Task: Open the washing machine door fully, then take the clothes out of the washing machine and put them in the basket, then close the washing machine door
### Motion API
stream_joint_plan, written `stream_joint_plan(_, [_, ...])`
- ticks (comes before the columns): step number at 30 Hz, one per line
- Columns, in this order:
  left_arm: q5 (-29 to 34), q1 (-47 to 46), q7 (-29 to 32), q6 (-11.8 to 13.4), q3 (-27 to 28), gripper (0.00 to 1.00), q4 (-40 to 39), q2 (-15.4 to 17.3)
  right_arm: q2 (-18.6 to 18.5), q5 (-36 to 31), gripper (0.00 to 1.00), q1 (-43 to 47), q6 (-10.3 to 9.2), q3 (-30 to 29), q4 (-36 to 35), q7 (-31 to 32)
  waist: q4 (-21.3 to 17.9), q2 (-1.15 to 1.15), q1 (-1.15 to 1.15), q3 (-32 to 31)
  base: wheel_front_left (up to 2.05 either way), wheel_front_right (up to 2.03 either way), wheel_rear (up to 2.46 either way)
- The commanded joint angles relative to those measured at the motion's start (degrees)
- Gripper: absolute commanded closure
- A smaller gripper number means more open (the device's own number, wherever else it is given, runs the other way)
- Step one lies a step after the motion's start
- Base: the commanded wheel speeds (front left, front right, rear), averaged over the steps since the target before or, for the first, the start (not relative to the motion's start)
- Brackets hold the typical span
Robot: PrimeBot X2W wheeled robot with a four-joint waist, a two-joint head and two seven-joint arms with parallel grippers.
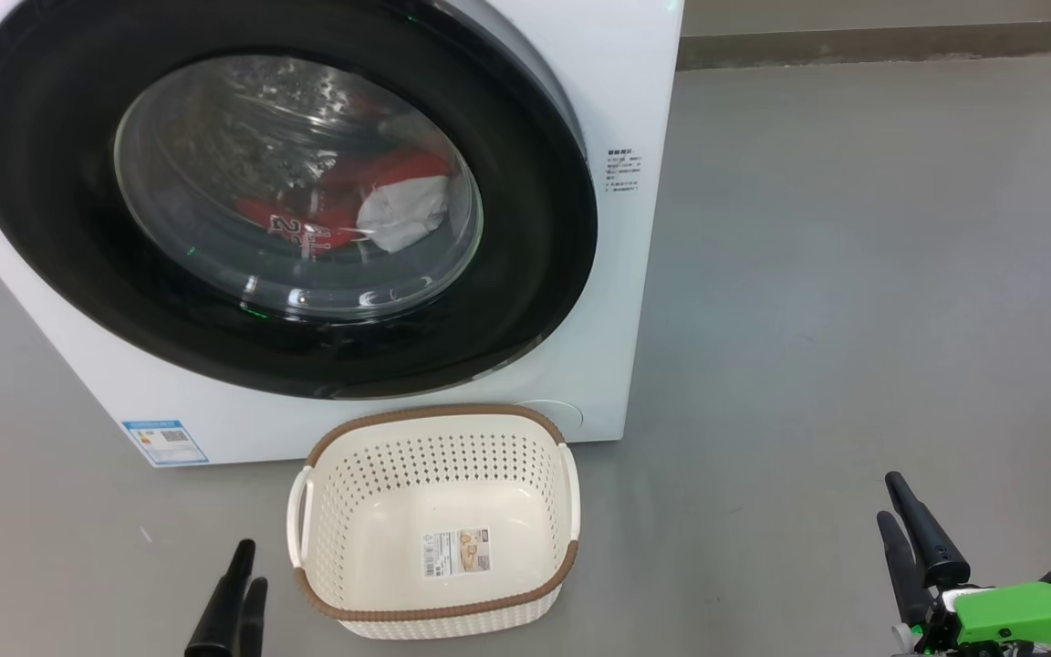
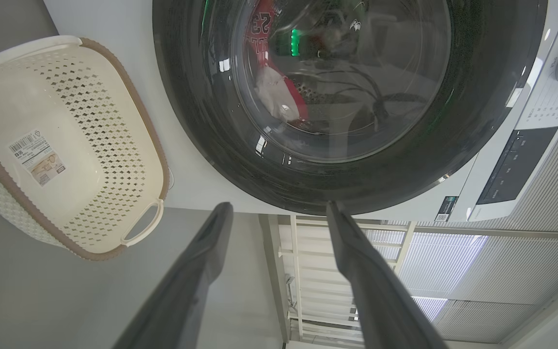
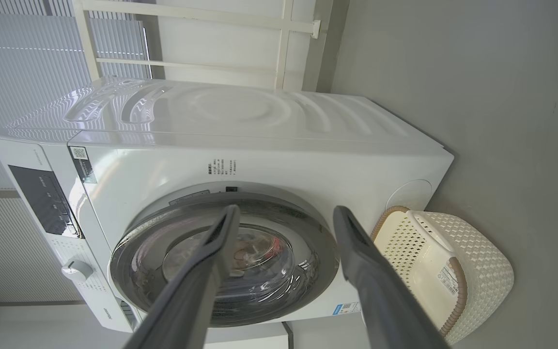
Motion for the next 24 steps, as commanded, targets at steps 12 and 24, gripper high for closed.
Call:
stream_joint_plan(12, [6.0,-0.51,-2.25,0.0,0.12,0.0,-3.49,0.73,-1.61,-4.6,0.0,-1.62,0.01,2.13,-1.9,-2.4,0.13,0.0,-0.02,0.07,0.0,0.0,0.0])
stream_joint_plan(24, [15.91,0.05,-4.29,0.0,0.15,0.0,-5.45,0.82,-2.34,-10.67,0.0,-1.88,0.02,4.19,-1.95,-4.42,0.31,0.0,-0.02,0.11,0.0,0.0,0.0])
